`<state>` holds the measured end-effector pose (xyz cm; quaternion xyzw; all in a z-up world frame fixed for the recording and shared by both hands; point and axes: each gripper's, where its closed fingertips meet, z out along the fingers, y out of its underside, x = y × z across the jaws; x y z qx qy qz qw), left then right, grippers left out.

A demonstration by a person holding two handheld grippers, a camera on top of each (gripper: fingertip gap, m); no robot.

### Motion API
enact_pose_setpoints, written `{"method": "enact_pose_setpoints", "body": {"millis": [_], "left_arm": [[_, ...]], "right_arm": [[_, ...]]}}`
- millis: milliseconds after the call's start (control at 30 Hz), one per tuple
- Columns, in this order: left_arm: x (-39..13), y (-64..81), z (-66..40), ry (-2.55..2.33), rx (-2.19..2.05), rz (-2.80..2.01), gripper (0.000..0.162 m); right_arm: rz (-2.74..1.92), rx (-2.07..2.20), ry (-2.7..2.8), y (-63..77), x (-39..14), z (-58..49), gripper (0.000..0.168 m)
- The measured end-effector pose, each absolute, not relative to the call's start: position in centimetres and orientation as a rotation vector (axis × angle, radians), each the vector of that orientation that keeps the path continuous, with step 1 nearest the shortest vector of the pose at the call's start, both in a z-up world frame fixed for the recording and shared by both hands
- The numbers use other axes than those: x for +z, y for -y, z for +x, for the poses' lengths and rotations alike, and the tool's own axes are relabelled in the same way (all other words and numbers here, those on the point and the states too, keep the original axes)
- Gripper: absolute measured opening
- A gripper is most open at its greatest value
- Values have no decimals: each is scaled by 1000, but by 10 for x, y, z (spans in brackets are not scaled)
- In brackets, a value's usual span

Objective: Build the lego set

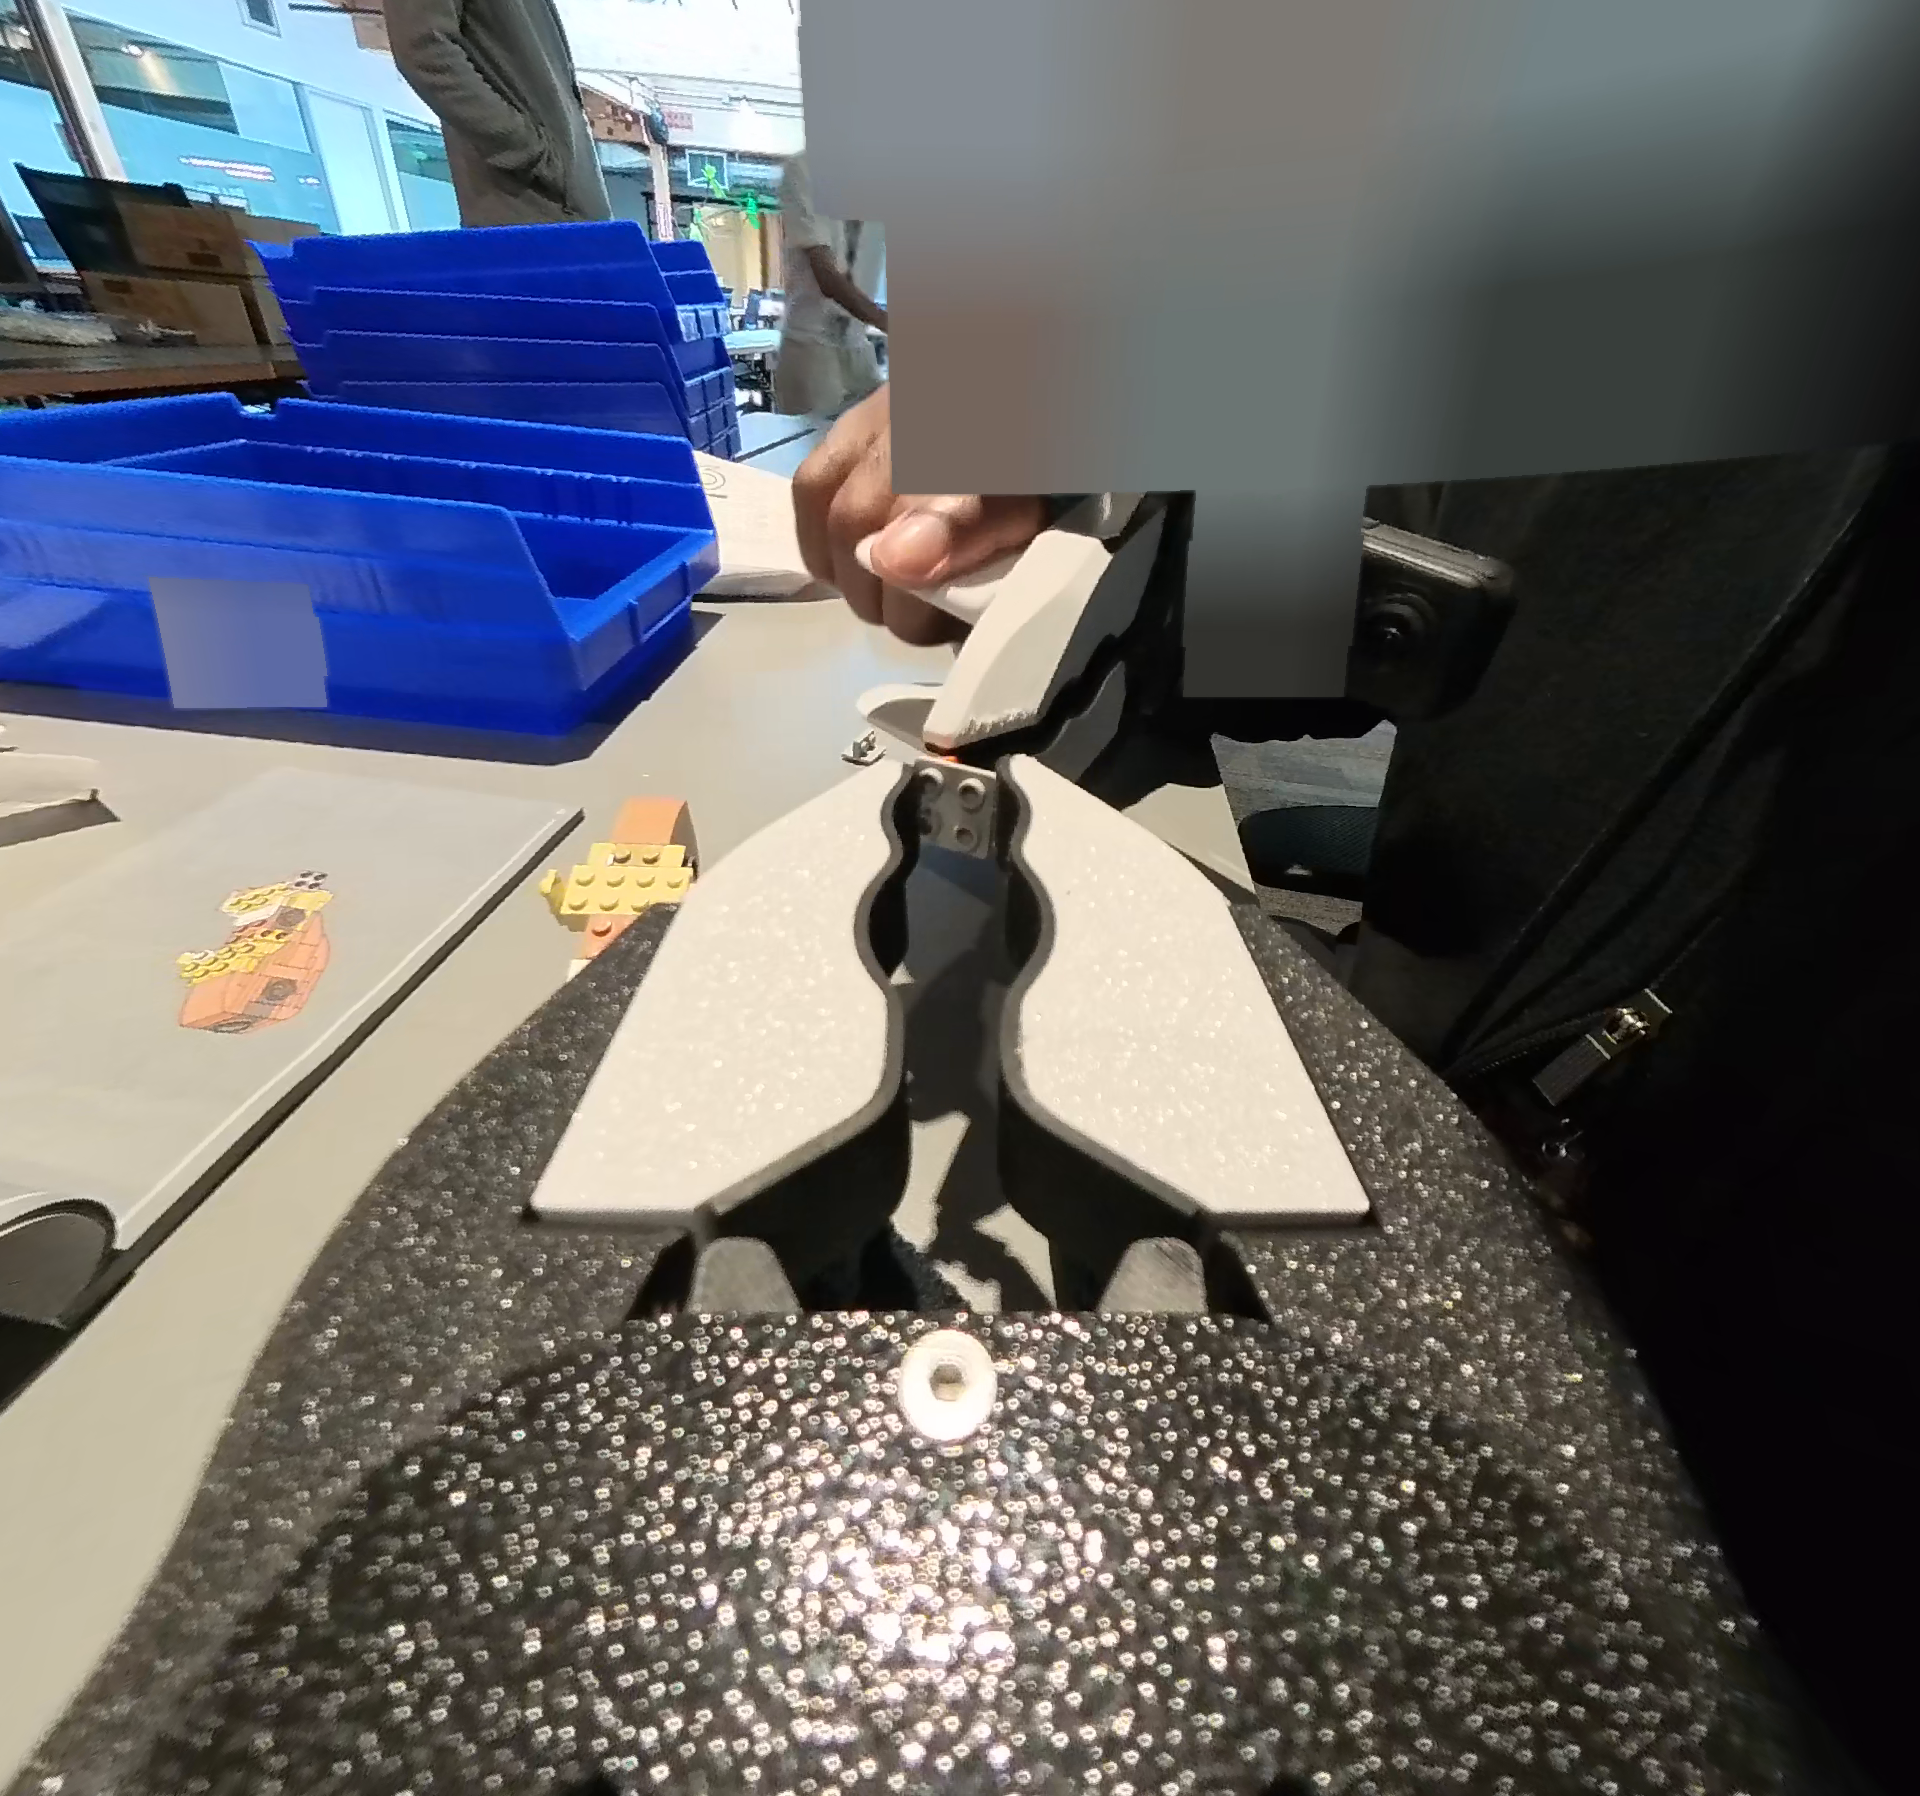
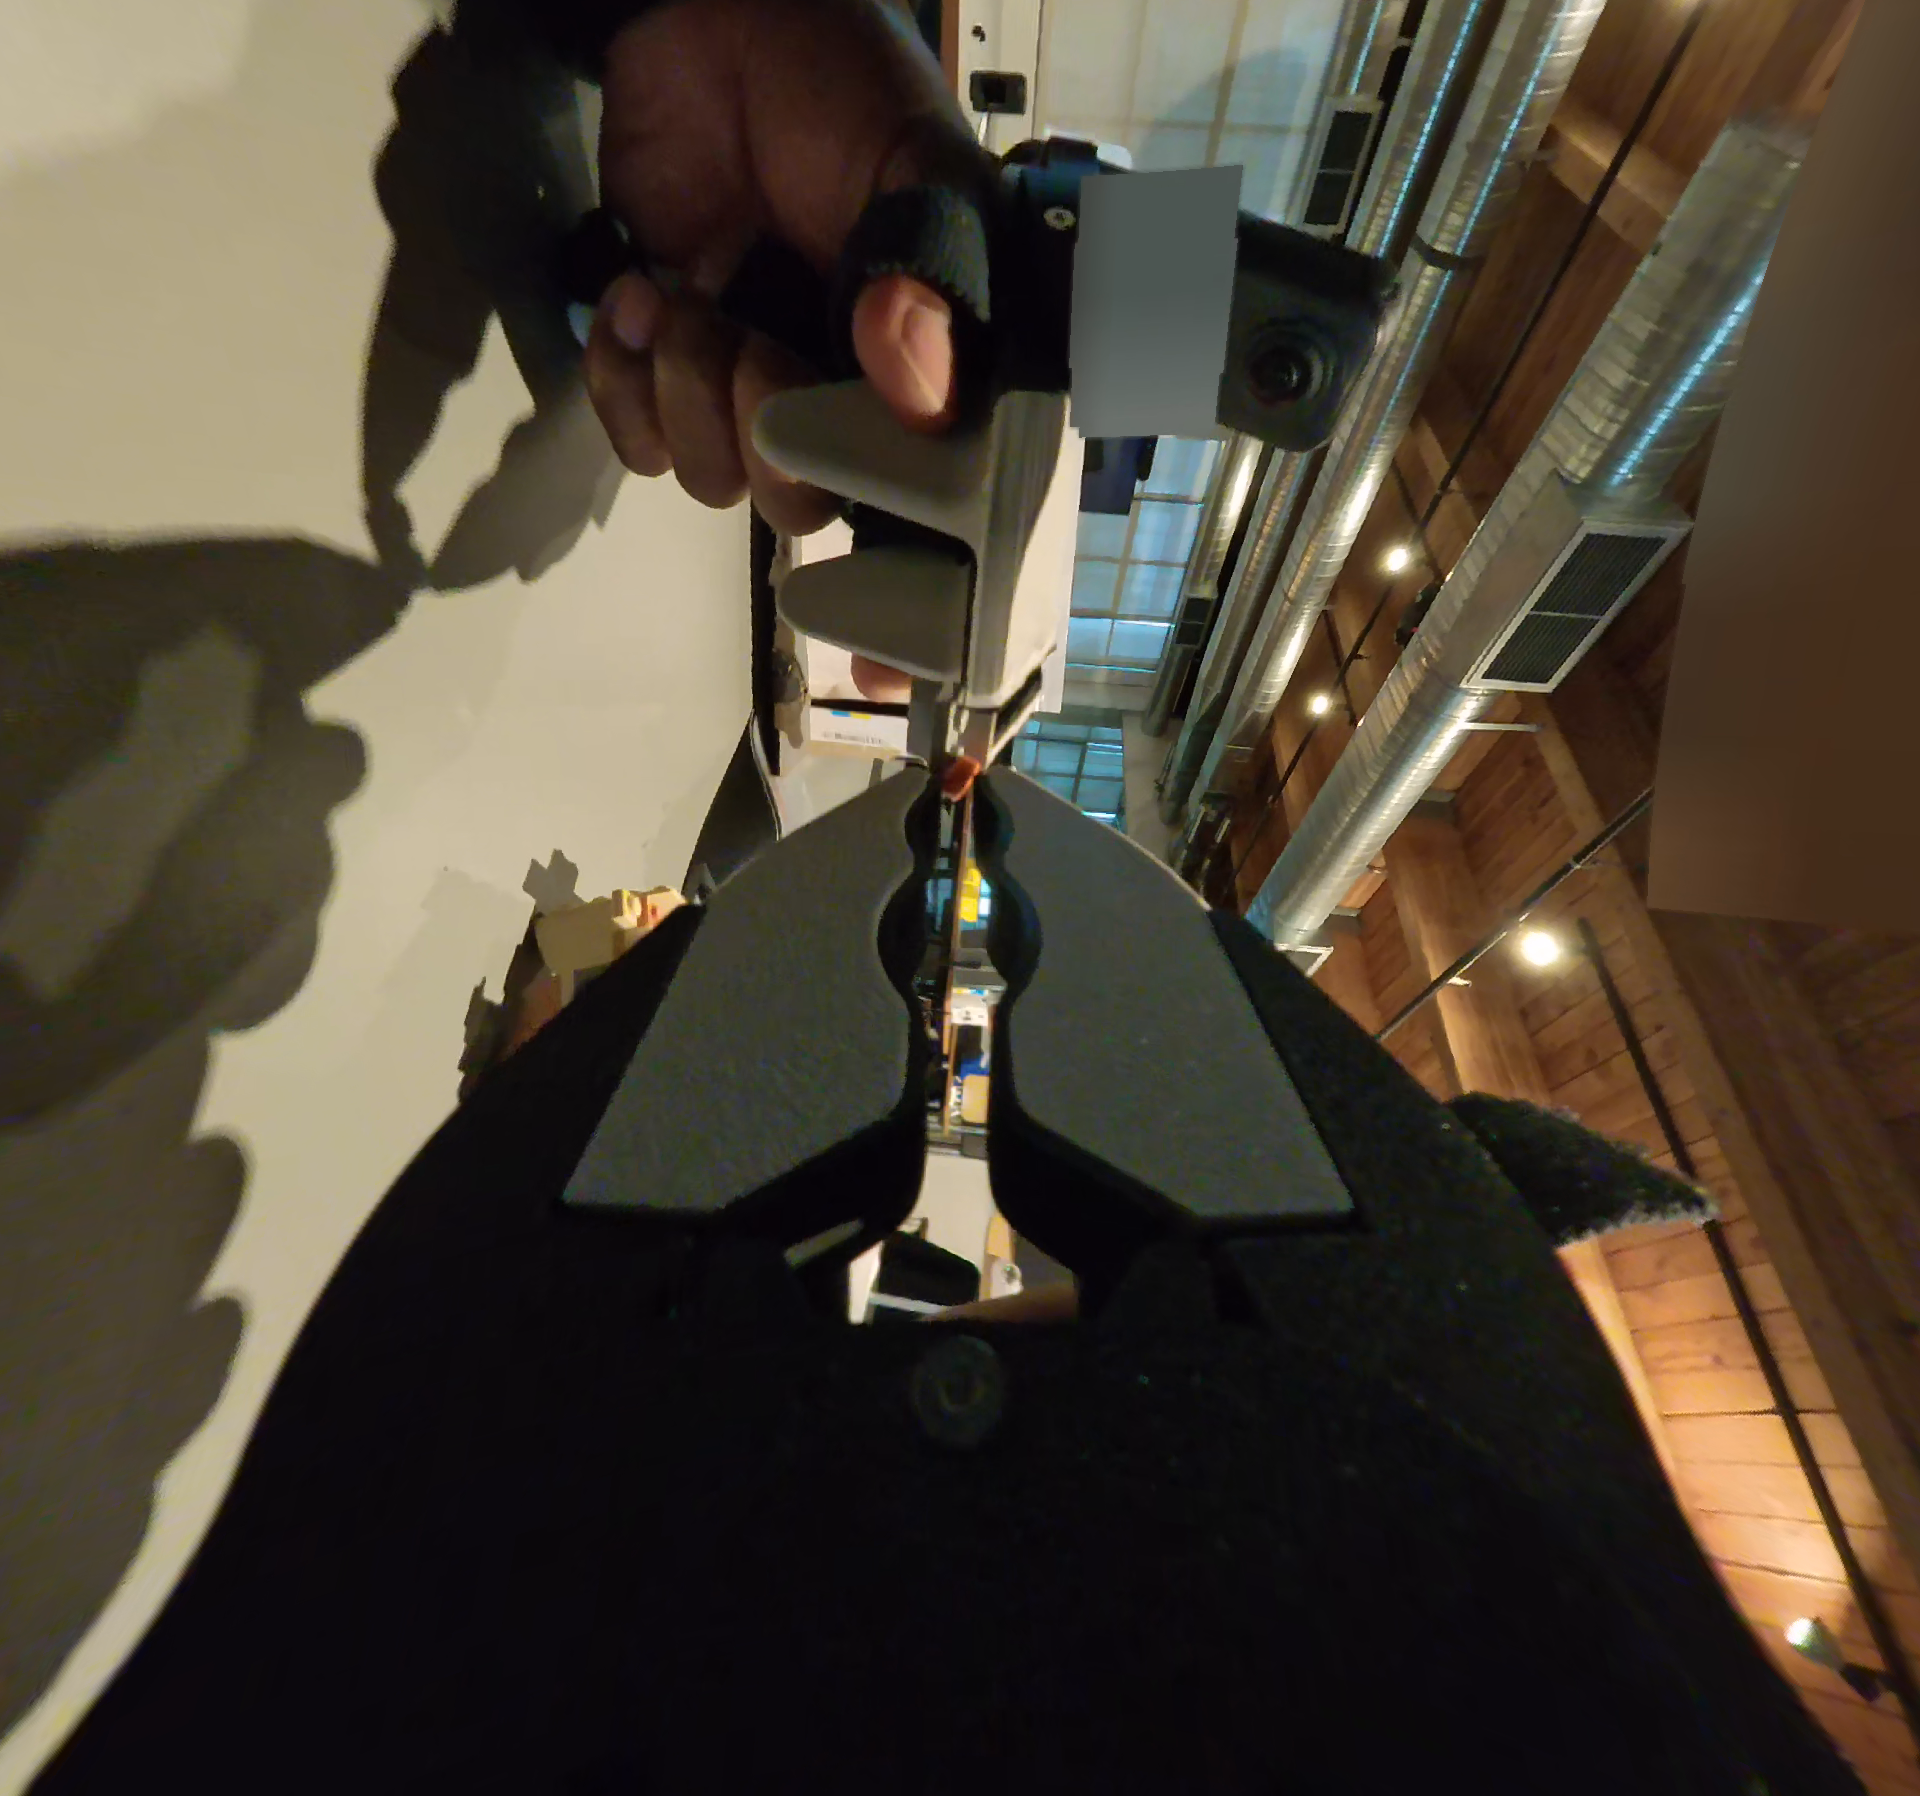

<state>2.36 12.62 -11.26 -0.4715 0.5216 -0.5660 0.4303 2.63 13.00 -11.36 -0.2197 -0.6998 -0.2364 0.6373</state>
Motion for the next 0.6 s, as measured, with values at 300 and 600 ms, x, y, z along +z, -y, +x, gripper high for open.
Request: {"method": "enact_pose_setpoints", "body": {"millis": [300, 600], "left_arm": [[-113, -126, 24, -1304, -1415, -1178, 13], [-112, -127, 23, -1292, -1422, -1177, 13]], "right_arm": [[-472, -594, 1640, -130, -116, 25, 5], [-433, -678, 1672, -131, -116, 23, 6]]}}
